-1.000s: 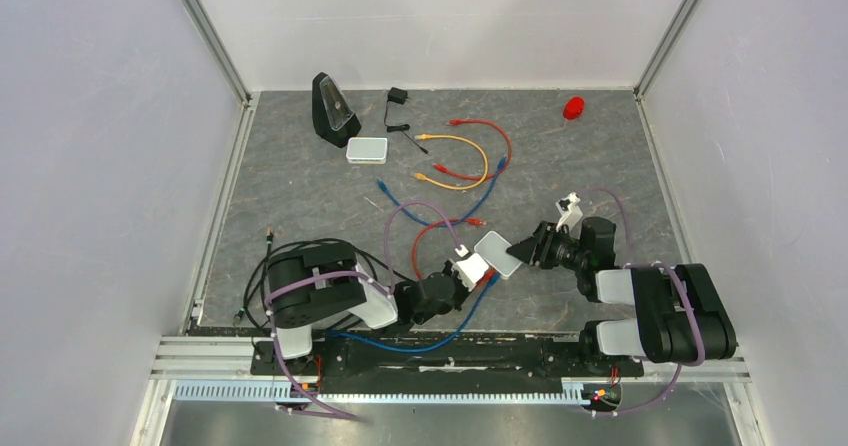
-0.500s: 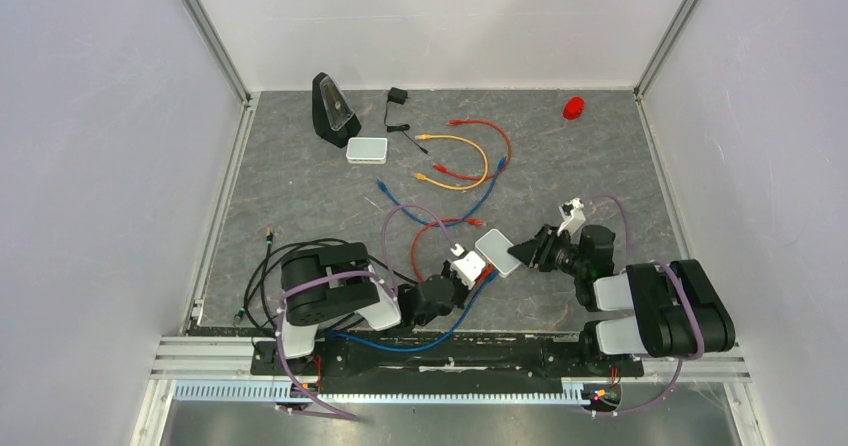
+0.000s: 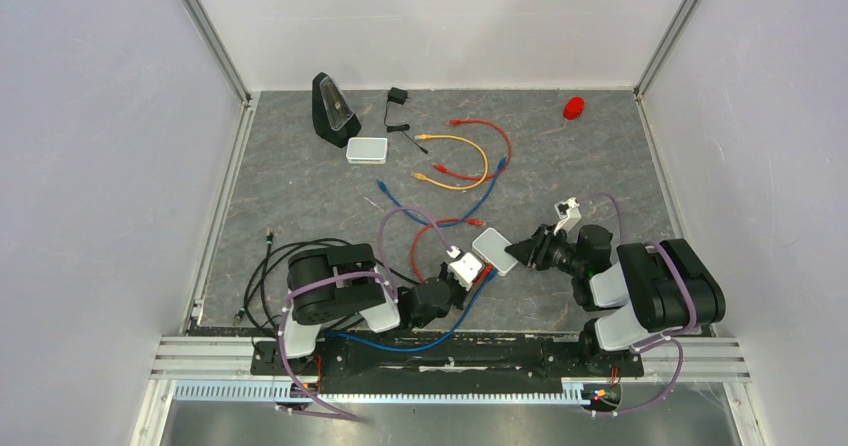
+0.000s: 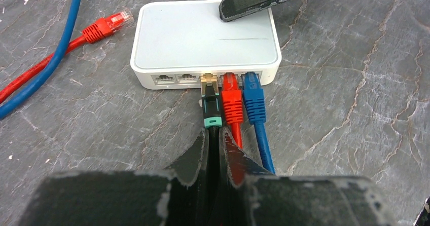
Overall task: Insert the plug into the switch port
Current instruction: Insert the connector into the switch port.
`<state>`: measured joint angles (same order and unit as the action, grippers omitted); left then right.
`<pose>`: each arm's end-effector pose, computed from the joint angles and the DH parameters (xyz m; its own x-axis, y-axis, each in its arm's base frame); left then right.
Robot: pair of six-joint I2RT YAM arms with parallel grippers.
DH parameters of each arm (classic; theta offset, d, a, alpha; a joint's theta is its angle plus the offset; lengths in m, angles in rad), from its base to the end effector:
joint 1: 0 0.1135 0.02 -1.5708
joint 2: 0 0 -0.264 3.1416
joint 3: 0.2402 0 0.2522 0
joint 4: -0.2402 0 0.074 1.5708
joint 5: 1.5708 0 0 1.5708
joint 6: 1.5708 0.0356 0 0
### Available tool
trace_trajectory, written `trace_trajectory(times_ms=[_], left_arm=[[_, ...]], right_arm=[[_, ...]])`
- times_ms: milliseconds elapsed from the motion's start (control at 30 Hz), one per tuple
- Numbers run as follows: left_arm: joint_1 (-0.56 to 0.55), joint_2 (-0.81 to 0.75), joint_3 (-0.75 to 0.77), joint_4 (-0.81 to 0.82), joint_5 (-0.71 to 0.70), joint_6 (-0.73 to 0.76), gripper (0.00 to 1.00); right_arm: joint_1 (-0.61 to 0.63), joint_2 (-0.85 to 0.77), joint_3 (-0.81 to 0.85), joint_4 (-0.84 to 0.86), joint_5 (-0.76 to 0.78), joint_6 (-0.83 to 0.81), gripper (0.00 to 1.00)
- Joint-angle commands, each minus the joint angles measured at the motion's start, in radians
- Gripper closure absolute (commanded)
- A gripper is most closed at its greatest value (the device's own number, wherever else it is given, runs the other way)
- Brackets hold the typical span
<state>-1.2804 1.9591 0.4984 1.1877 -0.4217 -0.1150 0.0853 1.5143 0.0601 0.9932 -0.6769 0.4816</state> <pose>0.1024 -0.2919 0.0923 -0.1640 0.1833 -0.9693 0.7475 0.6643 -0.0009 0.1817 0.0379 0.0955 -0.6825 0.3040 -0.6647 -0.3489 0.6635 0.6618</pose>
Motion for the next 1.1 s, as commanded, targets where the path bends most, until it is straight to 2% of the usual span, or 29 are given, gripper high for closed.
trace_trajectory(times_ms=[0,167,367,633,800,933,1067], left_arm=[[0.0,0.045,0.031,0.026,0.006,0.032,0.98],[0.003,0.043,0.067,0.02,0.007,0.084,0.98],[0.046,0.032,0.091,0.012,0.059,0.102,0.98],[0.119,-0.045,0.102,-0.08,0.219,0.114,0.98],[0.133,-0.034,0.111,-0.109,0.303,0.169,0.98],[0.132,-0.02,0.106,-0.098,0.309,0.151,0.98],[0.133,-0.062,0.062,-0.088,0.279,0.156,0.98]], right_arm=[[0.106,0.052,-0.086,-0.192,-0.205,0.021,0.63],[0.151,0.073,-0.11,-0.145,-0.22,0.049,0.63],[0.206,0.049,-0.12,-0.194,-0.196,0.037,0.64],[0.25,0.059,-0.107,-0.211,-0.194,0.015,0.64],[0.276,0.074,-0.097,-0.183,-0.199,0.039,0.64],[0.283,0.068,-0.106,-0.124,-0.193,0.092,0.65],[0.253,-0.003,-0.084,-0.135,-0.153,0.146,0.6]])
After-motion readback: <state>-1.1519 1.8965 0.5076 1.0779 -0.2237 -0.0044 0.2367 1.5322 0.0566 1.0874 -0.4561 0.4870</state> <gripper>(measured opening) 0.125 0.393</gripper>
